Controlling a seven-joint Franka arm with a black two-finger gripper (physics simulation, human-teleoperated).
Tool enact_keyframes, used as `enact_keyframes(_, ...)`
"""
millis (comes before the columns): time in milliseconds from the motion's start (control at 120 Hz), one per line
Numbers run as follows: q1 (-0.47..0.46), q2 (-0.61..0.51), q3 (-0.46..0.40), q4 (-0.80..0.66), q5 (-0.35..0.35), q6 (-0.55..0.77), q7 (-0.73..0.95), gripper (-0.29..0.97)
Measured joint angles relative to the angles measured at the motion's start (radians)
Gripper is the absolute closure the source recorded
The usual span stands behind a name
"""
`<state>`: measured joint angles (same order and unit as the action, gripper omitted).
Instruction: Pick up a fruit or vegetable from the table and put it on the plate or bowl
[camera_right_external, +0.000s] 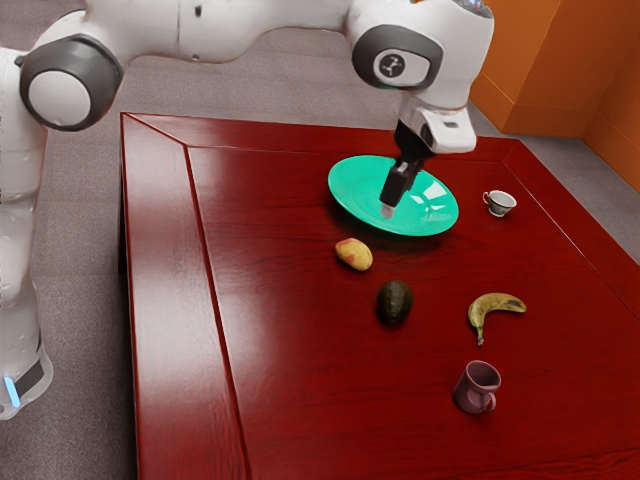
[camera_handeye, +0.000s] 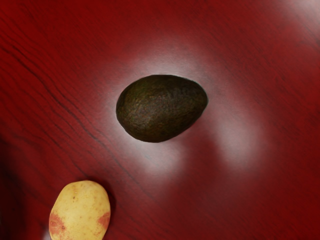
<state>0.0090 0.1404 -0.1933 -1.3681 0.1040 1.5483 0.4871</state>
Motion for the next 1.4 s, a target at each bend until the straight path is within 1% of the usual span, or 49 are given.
enact_keyframes(108, -0.003, 0.044, -0.022, -0.001, 0.032, 0.005, 0.076, 0.0)
enact_keyframes(250, 0.0, 0.079, -0.038, 0.001, 0.042, 0.02, 0.148, 0.0)
enact_keyframes(367, 0.0, 0.114, -0.062, 0.007, 0.03, 0.039, 0.093, 0.0)
enact_keyframes(467, 0.003, 0.15, -0.063, 0.011, -0.025, 0.058, -0.028, 0.0)
enact_keyframes(650, 0.006, 0.13, -0.061, 0.019, -0.082, 0.026, -0.263, 0.0)
enact_keyframes(758, 0.01, 0.135, -0.029, 0.014, -0.159, -0.011, -0.422, 0.0)
enact_keyframes(808, 0.011, 0.149, -0.024, 0.012, -0.183, -0.026, -0.49, 0.0)
enact_keyframes(858, 0.007, 0.164, -0.001, 0.017, -0.197, -0.035, -0.556, 0.0)
enact_keyframes(950, -0.005, 0.192, 0.012, 0.046, -0.203, -0.041, -0.672, 0.0)
enact_keyframes(1042, -0.015, 0.208, 0.016, 0.053, -0.183, -0.033, -0.786, 0.0)
enact_keyframes(1233, -0.016, 0.209, 0.017, 0.077, -0.166, -0.015, -1.029, 0.0)
enact_keyframes(1333, -0.014, 0.21, 0.019, 0.09, -0.184, -0.01, -1.149, 0.0)
enact_keyframes(1400, -0.016, 0.211, 0.017, 0.096, -0.17, -0.007, -1.223, 0.0)
